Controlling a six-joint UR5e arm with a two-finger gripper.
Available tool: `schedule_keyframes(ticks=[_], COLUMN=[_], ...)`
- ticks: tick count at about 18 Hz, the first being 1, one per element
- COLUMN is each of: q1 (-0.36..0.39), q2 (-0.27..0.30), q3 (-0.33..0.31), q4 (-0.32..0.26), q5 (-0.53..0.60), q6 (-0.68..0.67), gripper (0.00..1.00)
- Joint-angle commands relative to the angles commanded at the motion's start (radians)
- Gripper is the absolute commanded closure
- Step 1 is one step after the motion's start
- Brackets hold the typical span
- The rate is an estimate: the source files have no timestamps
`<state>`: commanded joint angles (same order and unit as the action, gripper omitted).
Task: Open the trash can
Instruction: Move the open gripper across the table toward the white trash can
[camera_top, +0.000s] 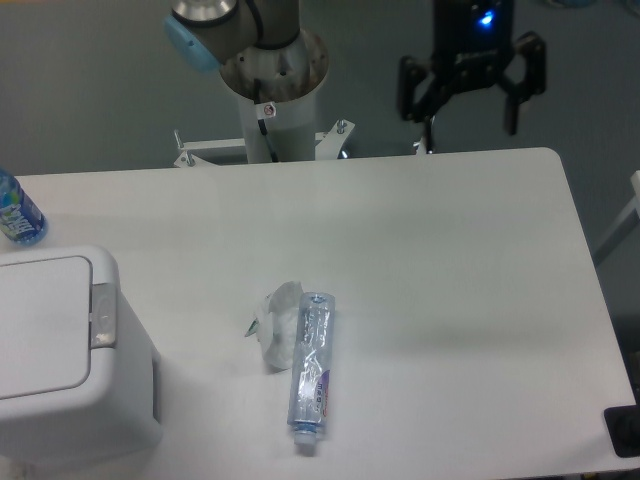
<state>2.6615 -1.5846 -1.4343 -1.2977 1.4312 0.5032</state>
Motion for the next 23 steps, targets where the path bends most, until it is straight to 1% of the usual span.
schedule_keyframes(ticks=[4,6,8,10,12,13,15,17,19,21,23], q1=[-0.018,-0.04,-0.072,-0.09,-0.11,-0.115,-0.153,-0.163,-0.211,-0.239,-0.282], q2=[0.0,-0.003,-0.038,-0.066,-0.084,-0.095,-0.129,-0.149,-0.163,-0.181,-0.192], q3=[-0.002,-0.009,-0.002,0.017,0.02,0.02,0.034,0.04,0.041,0.046,0.054], q4=[0.0,0.0,0.005,0.043,0.075,0.081,0.093,0.136,0.172,0.176,0.176], q5=[-0.005,-0.008,-0.021,-0.023,-0.021,-0.023,-0.021,-0.021,-0.022,-0.023,-0.02], q6=[0.0,-0.018,-0.089,-0.142,-0.187,-0.231,-0.348,-0.416,-0.465,-0.5,-0.521], gripper=[0.0,0.0,0.0,0.0,0.0,0.0,0.0,0.0,0.0,0.0,0.0])
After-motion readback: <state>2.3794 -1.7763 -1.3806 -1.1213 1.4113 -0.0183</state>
